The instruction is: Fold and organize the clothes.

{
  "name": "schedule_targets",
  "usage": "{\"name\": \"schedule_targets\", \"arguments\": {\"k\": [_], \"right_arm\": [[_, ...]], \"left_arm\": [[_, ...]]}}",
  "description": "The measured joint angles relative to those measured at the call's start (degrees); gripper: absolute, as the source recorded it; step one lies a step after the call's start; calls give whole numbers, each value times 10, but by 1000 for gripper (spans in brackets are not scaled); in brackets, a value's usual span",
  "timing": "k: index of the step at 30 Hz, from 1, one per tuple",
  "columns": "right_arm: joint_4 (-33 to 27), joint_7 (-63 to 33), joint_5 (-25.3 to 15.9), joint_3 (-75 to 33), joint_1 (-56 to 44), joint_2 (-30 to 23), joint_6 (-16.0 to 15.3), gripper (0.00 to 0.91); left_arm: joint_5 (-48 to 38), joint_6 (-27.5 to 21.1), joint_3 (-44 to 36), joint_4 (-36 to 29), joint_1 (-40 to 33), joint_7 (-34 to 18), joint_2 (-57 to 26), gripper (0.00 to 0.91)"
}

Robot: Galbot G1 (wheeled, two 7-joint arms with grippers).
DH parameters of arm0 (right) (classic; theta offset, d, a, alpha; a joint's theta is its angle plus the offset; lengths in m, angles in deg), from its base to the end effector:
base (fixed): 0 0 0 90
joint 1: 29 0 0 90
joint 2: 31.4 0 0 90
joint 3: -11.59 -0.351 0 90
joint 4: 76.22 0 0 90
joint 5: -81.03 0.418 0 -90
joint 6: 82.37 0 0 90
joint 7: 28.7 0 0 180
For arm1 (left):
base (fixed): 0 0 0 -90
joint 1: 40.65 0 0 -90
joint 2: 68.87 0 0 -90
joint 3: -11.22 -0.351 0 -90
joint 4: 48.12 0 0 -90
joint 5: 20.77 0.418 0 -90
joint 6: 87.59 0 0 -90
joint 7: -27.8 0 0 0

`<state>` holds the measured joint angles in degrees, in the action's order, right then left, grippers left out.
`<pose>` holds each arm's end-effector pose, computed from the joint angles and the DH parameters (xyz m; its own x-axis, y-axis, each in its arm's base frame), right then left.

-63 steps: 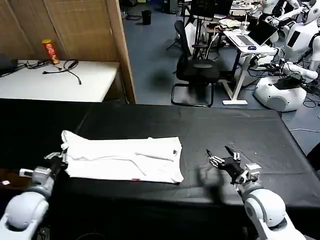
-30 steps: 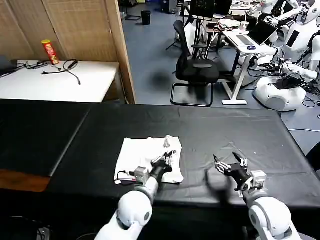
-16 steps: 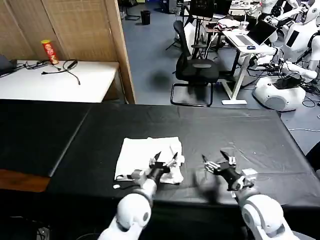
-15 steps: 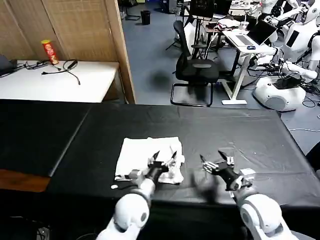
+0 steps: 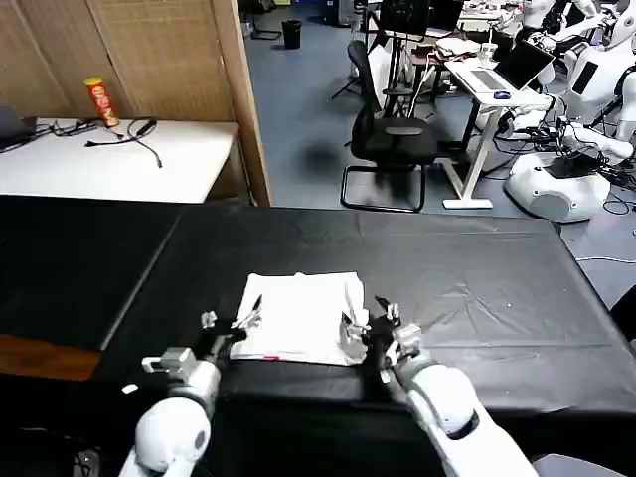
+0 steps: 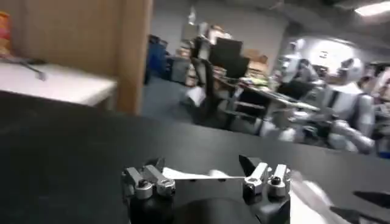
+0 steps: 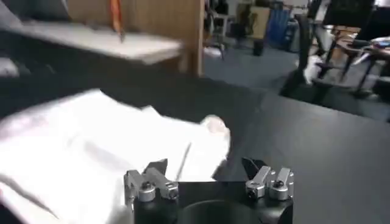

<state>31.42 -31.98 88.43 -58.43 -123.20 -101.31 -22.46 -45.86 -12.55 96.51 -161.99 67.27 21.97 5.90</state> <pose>0.3545 0.0508 -0.2842 -0.8884 -0.2450 0.3881 -0.3389 0.9204 -0.1948 0.3059 0.0175 -0.2920 -0.9706 0.1307 0.2022 0.0921 0.9775 -0.1899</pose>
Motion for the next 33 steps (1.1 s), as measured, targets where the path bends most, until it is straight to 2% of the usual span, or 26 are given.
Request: {"name": "schedule_targets", "arguments": {"k": [2, 4, 9, 15, 16, 17, 18, 19, 20, 21, 33], "right_arm": [[3, -12, -12, -10, -4, -3, 1, 878], [10, -15, -2, -20, -11, -3, 18, 878], [37, -4, 83, -36, -28, -8, 58, 878], [66, -1, 140, -53, -40, -4, 67, 878], [72, 0, 144, -55, -42, -2, 68, 878], [76, 0, 146, -58, -44, -1, 69, 878], [79, 0, 148, -60, -45, 1, 70, 878], [82, 0, 149, -62, -46, 2, 70, 878], [84, 0, 150, -65, -48, 4, 71, 878], [86, 0, 150, -67, -49, 5, 72, 878], [104, 1, 155, -92, -62, 10, 79, 878]], "left_arm": [[-2, 3, 8, 9, -3, 5, 2, 878], [-5, 4, 13, 20, -8, 8, 6, 878], [-38, 5, 17, 49, -18, 22, 15, 878], [-63, 13, 21, 83, -24, 30, 26, 878], [-69, 13, 22, 88, -24, 30, 26, 722], [-78, 13, 22, 91, -24, 32, 26, 624], [-86, 13, 22, 93, -25, 34, 27, 361], [-94, 11, 21, 95, -25, 36, 27, 156], [-100, 10, 20, 96, -27, 37, 28, 59], [-104, 9, 20, 99, -29, 38, 30, 0], [-164, -22, 21, 93, -39, 31, 26, 0]]}}
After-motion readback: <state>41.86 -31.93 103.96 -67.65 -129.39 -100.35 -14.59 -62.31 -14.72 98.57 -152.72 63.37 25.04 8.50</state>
